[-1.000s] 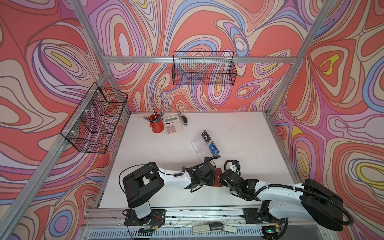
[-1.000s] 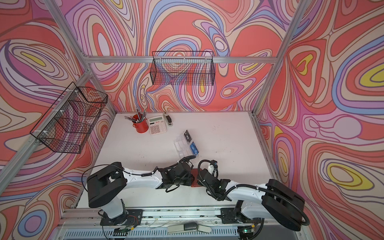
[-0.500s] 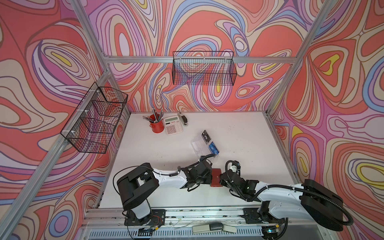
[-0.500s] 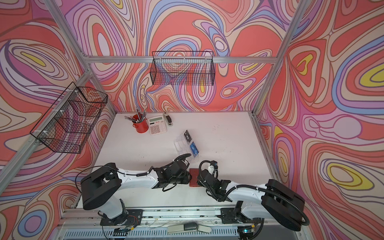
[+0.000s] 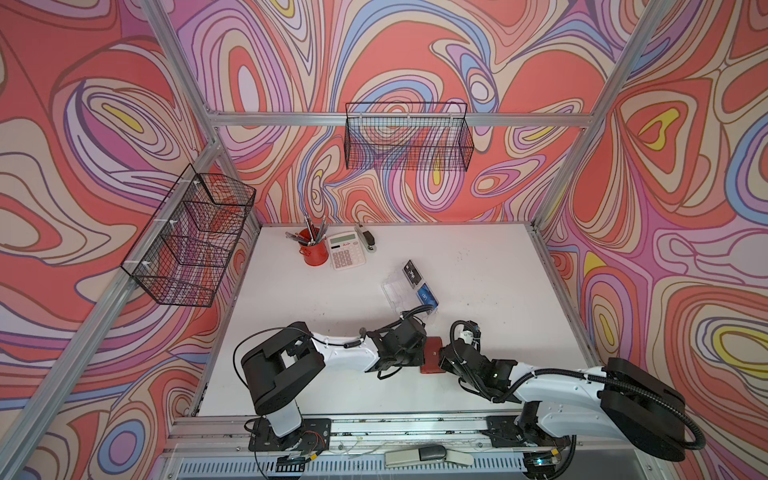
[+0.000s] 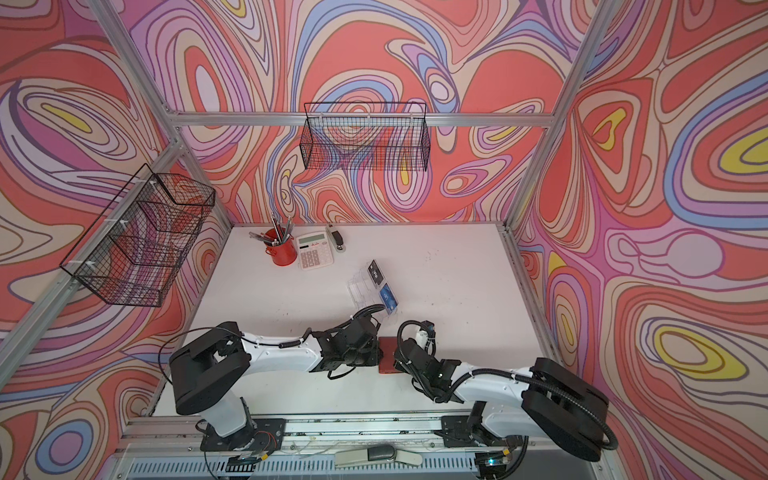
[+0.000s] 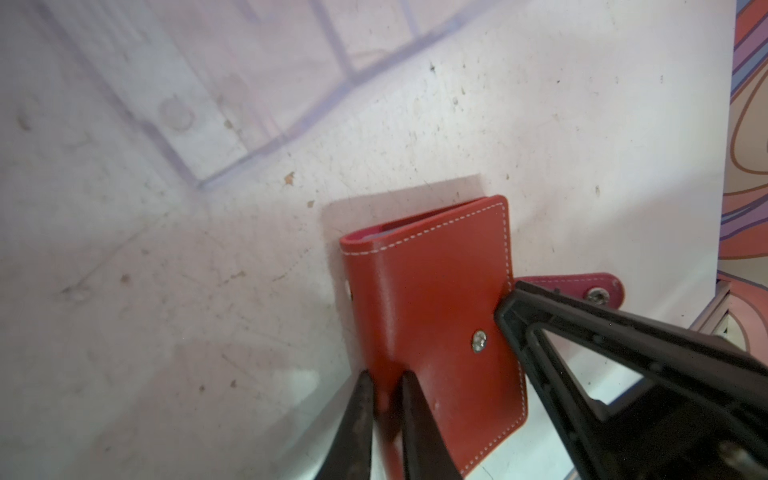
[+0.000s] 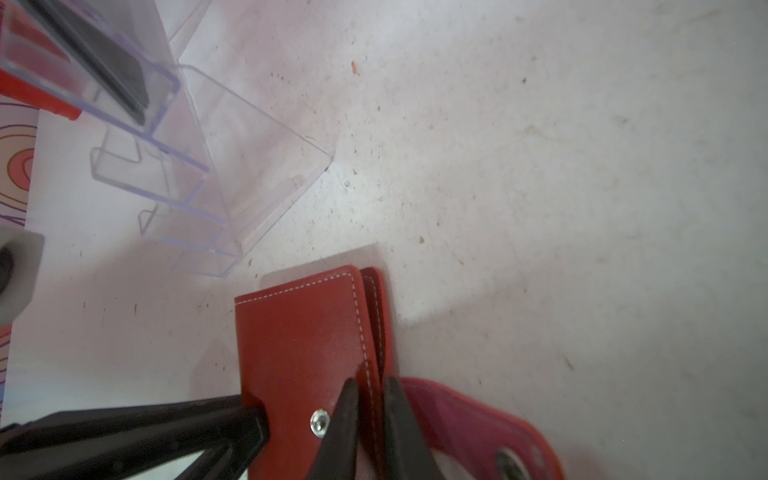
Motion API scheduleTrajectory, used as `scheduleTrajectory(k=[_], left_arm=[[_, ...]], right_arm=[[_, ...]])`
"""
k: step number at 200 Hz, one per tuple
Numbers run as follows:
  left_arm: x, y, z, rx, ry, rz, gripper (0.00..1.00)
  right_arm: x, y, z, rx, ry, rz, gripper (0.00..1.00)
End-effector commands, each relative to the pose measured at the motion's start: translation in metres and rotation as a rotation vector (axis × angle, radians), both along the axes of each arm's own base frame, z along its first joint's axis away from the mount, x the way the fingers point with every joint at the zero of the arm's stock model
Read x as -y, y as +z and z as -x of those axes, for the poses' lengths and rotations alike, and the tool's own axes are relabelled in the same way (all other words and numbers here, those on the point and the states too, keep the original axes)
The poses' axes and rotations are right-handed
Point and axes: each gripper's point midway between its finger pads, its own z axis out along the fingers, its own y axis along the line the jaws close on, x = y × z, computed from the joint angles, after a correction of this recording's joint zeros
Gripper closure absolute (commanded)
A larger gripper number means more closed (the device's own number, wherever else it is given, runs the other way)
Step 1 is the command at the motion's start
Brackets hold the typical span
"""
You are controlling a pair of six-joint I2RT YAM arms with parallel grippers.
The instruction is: Put the credit cards into the card holder
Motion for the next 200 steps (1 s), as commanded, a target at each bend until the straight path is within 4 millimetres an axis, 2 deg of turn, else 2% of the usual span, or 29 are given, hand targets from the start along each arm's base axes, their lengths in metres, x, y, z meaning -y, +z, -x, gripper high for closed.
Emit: scheduleTrajectory(k=[1, 17, 45, 65, 82, 118, 163, 200], left_arm=[[-0.026, -0.036, 0.025, -0.13, 0.02, -0.11, 0.85], [-0.031, -0.04, 0.025, -0.132, 0.028, -0.128, 0.86], [-0.029, -0.046, 0.028, -0.151, 0.011, -0.13, 0.85], [-0.028, -0.047, 0.03, -0.161, 0.007, -0.131, 0.86], [-0.03, -0.047, 0.029, -0.156, 0.011, -0.138, 0.85], [-0.034, -0.045, 0.028, -0.142, 0.013, -0.152, 0.85], [-0.033, -0.044, 0.029, -0.143, 0.009, -0.147, 0.85], [-0.033, -0.043, 0.029, -0.143, 0.007, -0.148, 0.85]], right_arm=[[0.012, -0.019, 0.017, -0.092, 0.041, 0.1, 0.8], [0.013, -0.005, 0.011, -0.064, 0.042, 0.129, 0.77], [0.014, 0.036, 0.001, 0.006, 0.041, 0.16, 0.7], [0.023, 0.06, -0.002, 0.048, 0.021, 0.175, 0.67], [0.035, 0.071, -0.001, 0.067, -0.008, 0.203, 0.66], [0.046, 0.07, 0.002, 0.054, -0.005, 0.192, 0.64], [0.048, 0.042, -0.003, -0.042, 0.032, 0.082, 0.67], [0.053, 0.031, -0.003, -0.055, 0.012, 0.075, 0.68]])
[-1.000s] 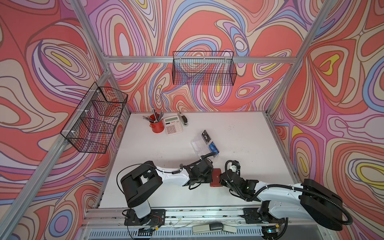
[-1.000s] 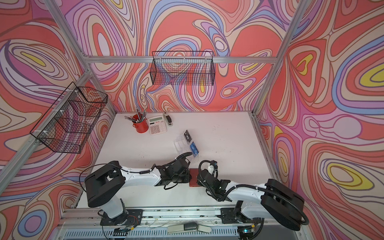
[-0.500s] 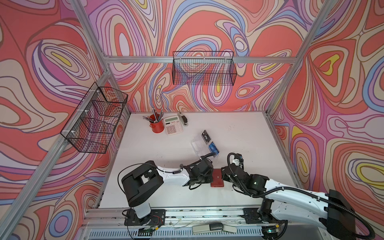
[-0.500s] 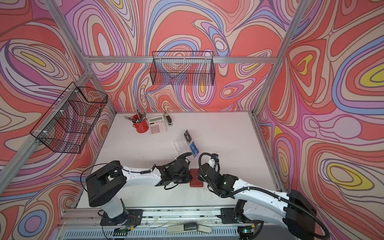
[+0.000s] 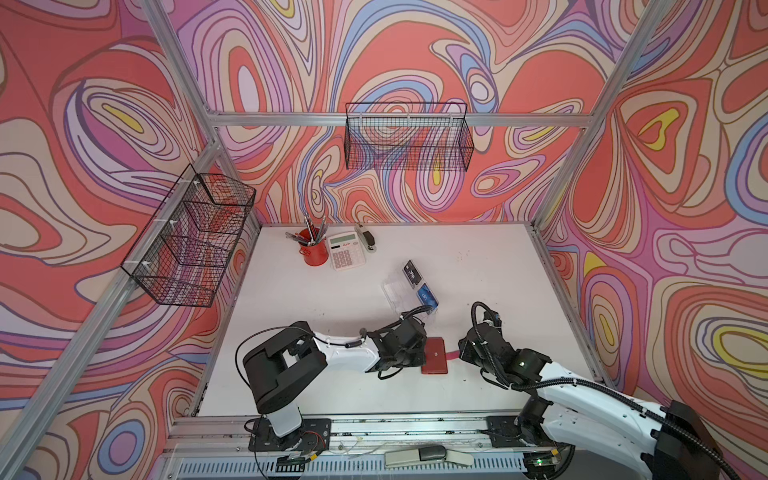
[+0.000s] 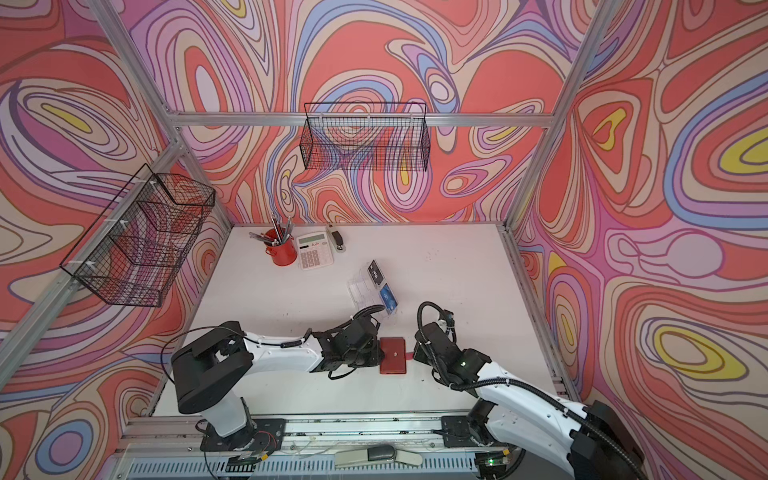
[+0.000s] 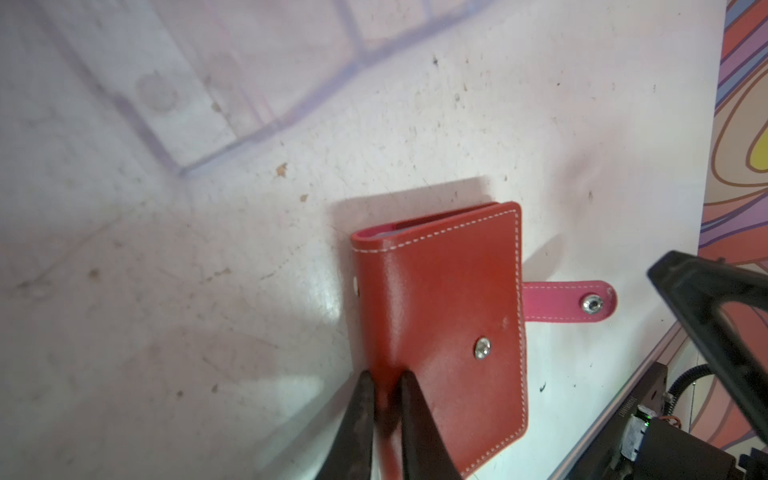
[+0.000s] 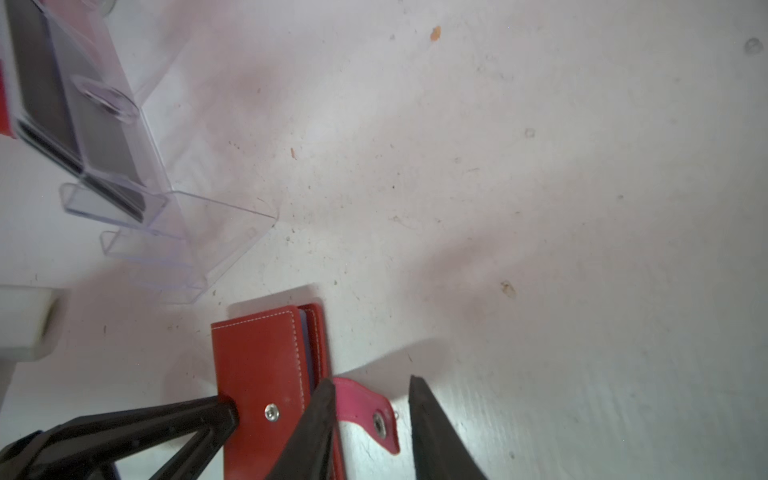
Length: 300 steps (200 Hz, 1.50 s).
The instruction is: Put the credit cards into the card holder
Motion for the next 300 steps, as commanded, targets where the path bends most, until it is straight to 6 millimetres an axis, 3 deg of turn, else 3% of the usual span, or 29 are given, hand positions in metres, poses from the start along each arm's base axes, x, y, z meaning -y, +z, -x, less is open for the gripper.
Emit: scheduleTrajectory(k=[1, 45, 100, 147, 206, 242, 300], left_arm=[[-0.036, -0.04, 0.027, -0.115, -0.009, -0.172, 0.85], [-0.037, -0.037, 0.026, -0.109, -0.01, -0.178, 0.85], [-0.036, -0.037, 0.025, -0.108, -0.007, -0.18, 0.85], [-0.036, -0.037, 0.024, -0.104, -0.005, -0.186, 0.86], [-0.035, -0.038, 0.023, -0.106, -0.007, -0.188, 0.86], [-0.035, -0.037, 0.023, -0.105, -0.008, -0.187, 0.86], [-0.035, -0.037, 0.023, -0.107, -0.007, -0.187, 0.86]], right_arm=[[-0.007, -0.003, 0.001, -0.007, 0.027, -0.038, 0.68], [-0.009, -0.012, 0.004, -0.018, 0.029, -0.07, 0.75], [0.0, -0.02, 0.008, -0.035, 0.009, -0.035, 0.77], [0.012, -0.014, 0.009, -0.016, -0.021, -0.005, 0.75], [-0.004, -0.021, 0.011, -0.018, 0.027, -0.082, 0.85], [-0.01, -0.019, 0.01, -0.013, 0.044, -0.109, 1.0], [-0.017, -0.013, 0.008, 0.003, 0.08, -0.126, 1.0]])
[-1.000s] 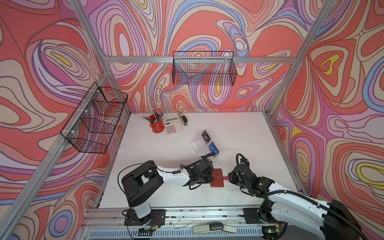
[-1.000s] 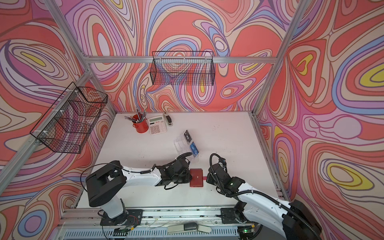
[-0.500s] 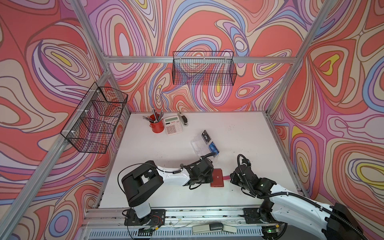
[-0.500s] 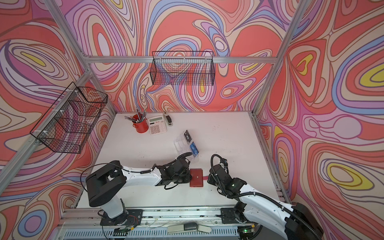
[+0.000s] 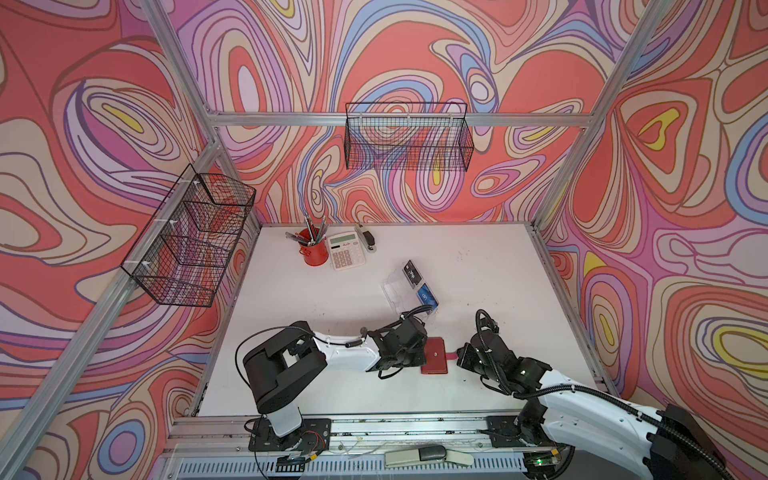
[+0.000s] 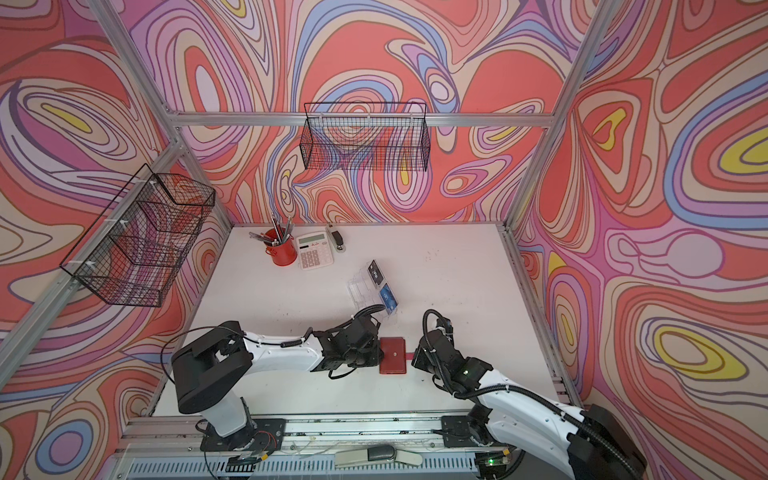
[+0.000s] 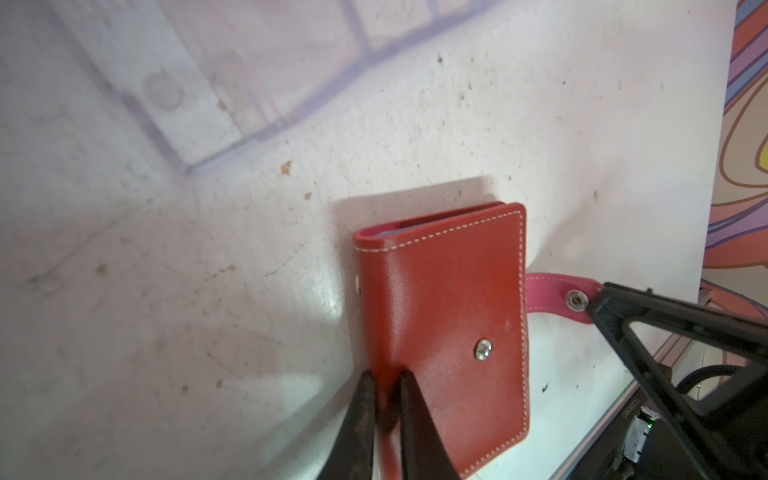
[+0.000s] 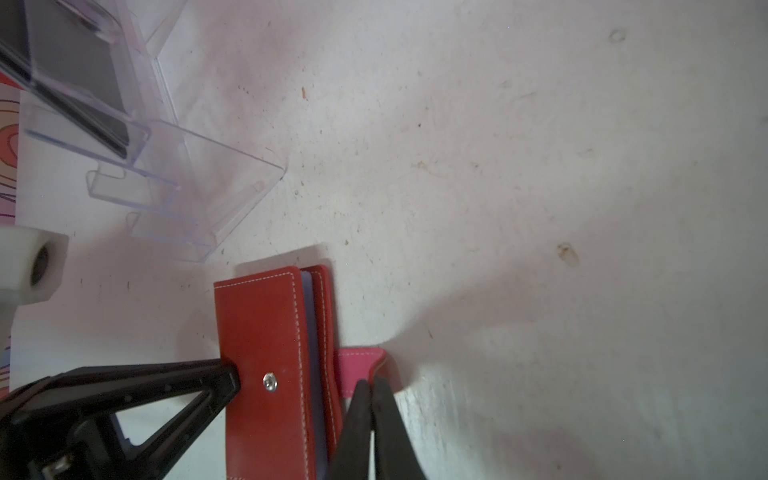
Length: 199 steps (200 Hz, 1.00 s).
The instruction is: Put the credit cards into the card holder
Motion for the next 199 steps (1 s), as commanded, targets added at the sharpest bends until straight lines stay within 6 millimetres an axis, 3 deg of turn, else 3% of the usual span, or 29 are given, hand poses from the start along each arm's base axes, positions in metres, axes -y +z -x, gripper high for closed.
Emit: scheduleTrajectory(k=[1, 69, 140, 199], left_arm=[[-0.034, -0.037, 0.023, -0.103, -0.009, -0.175, 0.86], [-0.022, -0.038, 0.025, -0.115, -0.038, -0.129, 0.86], [-0.021, -0.042, 0.024, -0.104, -0.047, -0.133, 0.86], [-0.02, -0.045, 0.024, -0.105, -0.061, -0.138, 0.87]], right_arm=[[-0.004, 0.001, -0.001, 0.008, 0.018, -0.017, 1.0], [-0.034, 0.027, -0.007, 0.079, 0.14, -0.113, 1.0], [-0.051, 0.017, -0.004, 0.05, 0.232, -0.132, 1.0], [-0.055, 0.016, -0.004, 0.045, 0.253, -0.128, 1.0]])
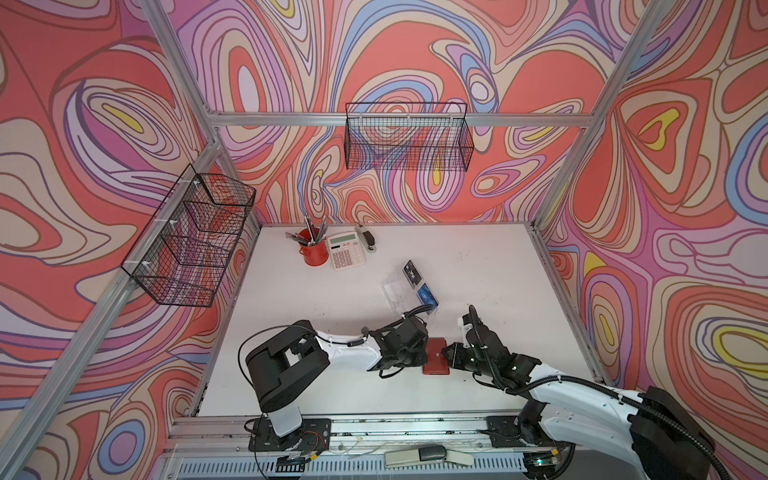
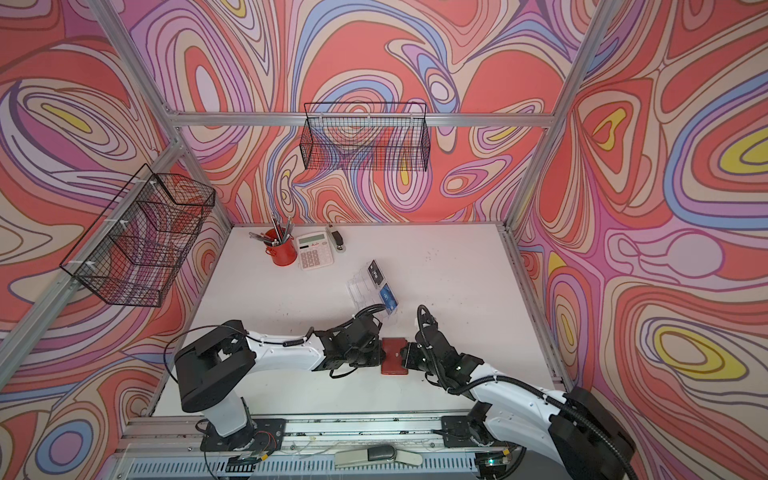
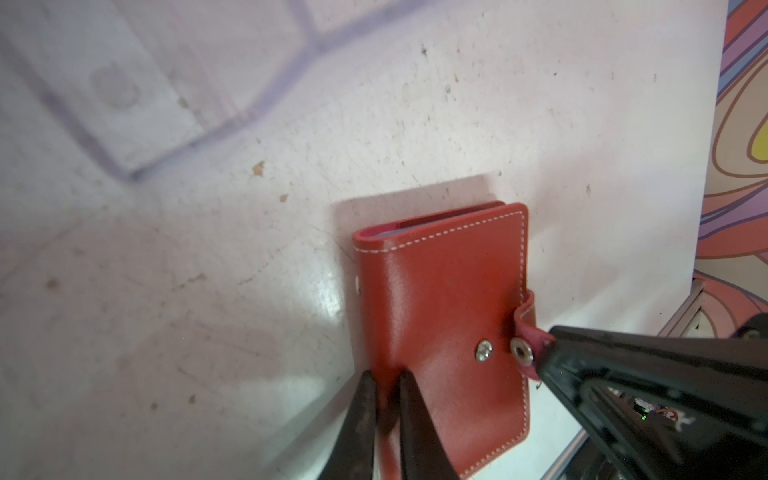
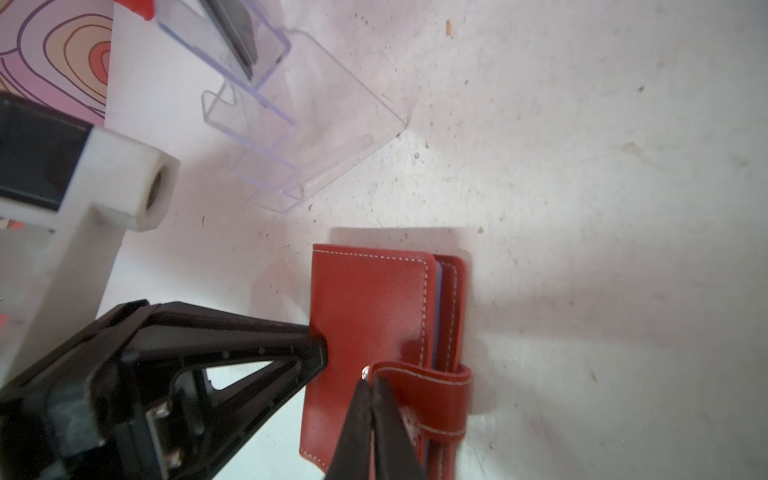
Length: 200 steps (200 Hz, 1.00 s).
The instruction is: Put the credit cards into the card holder
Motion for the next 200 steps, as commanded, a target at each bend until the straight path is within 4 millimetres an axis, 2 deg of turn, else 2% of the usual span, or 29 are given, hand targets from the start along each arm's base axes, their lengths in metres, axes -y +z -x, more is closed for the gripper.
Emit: scheduleTrajectory(k=[1, 49, 123, 200], left_arm=[[-0.027, -0.044, 0.023, -0.096, -0.034, -0.156, 0.87], [-0.027, -0.045, 0.023, -0.093, -0.039, -0.154, 0.87], [-0.028, -0.044, 0.022, -0.086, -0.037, -0.162, 0.88], [-0.029, -0.044, 0.022, -0.085, -0.037, -0.164, 0.89]], right_arm=[[-0.008, 0.01, -0.005, 0.024, 0.024, -0.026, 1.0], [-0.011, 0.007, -0.005, 0.01, 0.036, -0.016, 1.0], [-0.002, -0.01, -0.003, -0.042, 0.032, 0.076, 1.0], [0.002, -0.011, -0.004, -0.055, 0.039, 0.135, 1.0]])
